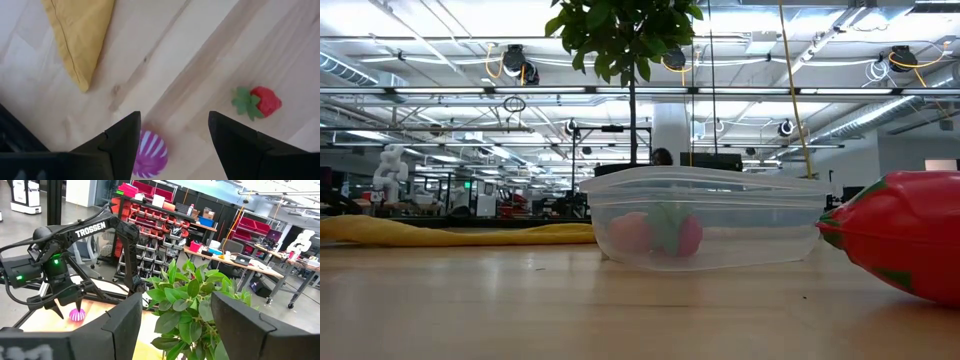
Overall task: Pick and placing Produce into tupperware
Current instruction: Put the onion into the transparent bin
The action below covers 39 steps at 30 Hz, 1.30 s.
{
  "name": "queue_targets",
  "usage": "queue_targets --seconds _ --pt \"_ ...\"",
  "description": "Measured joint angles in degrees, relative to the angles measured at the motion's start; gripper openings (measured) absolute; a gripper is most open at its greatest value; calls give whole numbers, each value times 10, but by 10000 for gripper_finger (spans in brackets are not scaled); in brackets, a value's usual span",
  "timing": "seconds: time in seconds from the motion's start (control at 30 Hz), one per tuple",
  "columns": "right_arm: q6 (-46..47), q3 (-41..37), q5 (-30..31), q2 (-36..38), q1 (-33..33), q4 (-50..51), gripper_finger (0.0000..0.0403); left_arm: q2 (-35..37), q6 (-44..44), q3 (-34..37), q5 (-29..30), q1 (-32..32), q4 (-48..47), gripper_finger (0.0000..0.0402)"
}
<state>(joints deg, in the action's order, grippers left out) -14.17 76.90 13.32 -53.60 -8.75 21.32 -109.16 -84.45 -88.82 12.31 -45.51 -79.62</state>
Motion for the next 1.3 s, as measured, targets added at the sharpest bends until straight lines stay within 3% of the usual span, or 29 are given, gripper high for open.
queue_targets --seconds 0.27,0.4,0.5,0.7,0.77,0.97,1.3 --pt "0 0 0 0 0 0 228 0 20 0 104 6 2 239" --pt "0 0 0 0 0 0 228 0 29 0 128 6 4 245" --pt "-1 0 0 0 0 0 228 0 38 0 144 6 4 273" --pt "0 0 0 0 0 1 228 0 53 0 187 5 2 376" --pt "0 0 0 0 0 2 228 0 53 0 189 5 2 393" --pt "0 0 0 0 0 5 228 0 11 0 106 2 4 351" --pt "0 0 0 0 0 4 228 0 -307 0 -38 -19 -42 309"
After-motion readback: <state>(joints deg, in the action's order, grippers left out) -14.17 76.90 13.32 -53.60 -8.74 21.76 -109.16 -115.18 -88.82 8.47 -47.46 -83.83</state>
